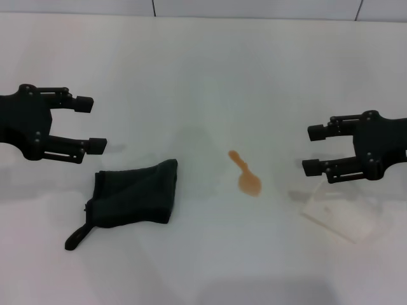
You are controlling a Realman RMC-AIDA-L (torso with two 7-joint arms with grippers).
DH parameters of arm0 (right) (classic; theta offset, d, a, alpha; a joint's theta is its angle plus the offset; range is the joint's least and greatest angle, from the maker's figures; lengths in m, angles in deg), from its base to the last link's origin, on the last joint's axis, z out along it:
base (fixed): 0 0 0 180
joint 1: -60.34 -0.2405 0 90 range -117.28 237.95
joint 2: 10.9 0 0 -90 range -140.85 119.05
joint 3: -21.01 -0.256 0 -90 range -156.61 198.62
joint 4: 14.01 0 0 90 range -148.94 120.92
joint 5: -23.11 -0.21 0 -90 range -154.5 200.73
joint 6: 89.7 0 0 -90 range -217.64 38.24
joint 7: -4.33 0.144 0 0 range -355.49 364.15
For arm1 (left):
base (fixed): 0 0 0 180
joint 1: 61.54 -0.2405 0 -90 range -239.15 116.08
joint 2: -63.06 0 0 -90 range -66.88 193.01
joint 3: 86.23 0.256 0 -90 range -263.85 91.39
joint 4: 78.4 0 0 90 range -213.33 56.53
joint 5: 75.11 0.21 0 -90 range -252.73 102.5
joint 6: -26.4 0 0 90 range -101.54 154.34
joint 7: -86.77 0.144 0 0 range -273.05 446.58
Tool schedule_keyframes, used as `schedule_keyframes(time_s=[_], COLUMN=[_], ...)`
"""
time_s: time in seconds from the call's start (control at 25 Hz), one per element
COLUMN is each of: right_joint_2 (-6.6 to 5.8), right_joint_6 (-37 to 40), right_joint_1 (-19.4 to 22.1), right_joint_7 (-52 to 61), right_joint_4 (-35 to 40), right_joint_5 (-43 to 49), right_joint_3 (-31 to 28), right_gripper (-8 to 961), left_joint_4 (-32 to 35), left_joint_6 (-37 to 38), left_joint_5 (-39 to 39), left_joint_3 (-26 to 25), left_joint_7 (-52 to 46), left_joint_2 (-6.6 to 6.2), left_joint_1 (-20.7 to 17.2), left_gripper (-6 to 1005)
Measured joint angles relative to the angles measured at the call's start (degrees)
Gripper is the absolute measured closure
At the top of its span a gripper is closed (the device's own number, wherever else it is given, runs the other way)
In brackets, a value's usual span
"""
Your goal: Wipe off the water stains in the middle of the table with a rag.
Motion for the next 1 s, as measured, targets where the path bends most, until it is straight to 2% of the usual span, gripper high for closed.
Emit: schedule_keyframes(time_s=[0.48,1.0], right_joint_2=[-0.41,-0.34], right_joint_6=[2.7,2.9], right_joint_1=[3.6,4.3], right_joint_7=[13.1,17.7], right_joint_4=[11.8,16.0], right_joint_5=[7.4,8.9], right_joint_3=[0.1,-0.4], right_gripper=[262,278], left_joint_4=[0.0,0.0], left_joint_6=[-0.1,0.1], left_joint_5=[0.2,0.3], left_joint_3=[0.0,0.0], left_joint_7=[0.0,-0.2], left_joint_2=[0.00,0.00], left_joint_1=[-0.3,-0.4], left_gripper=[139,140])
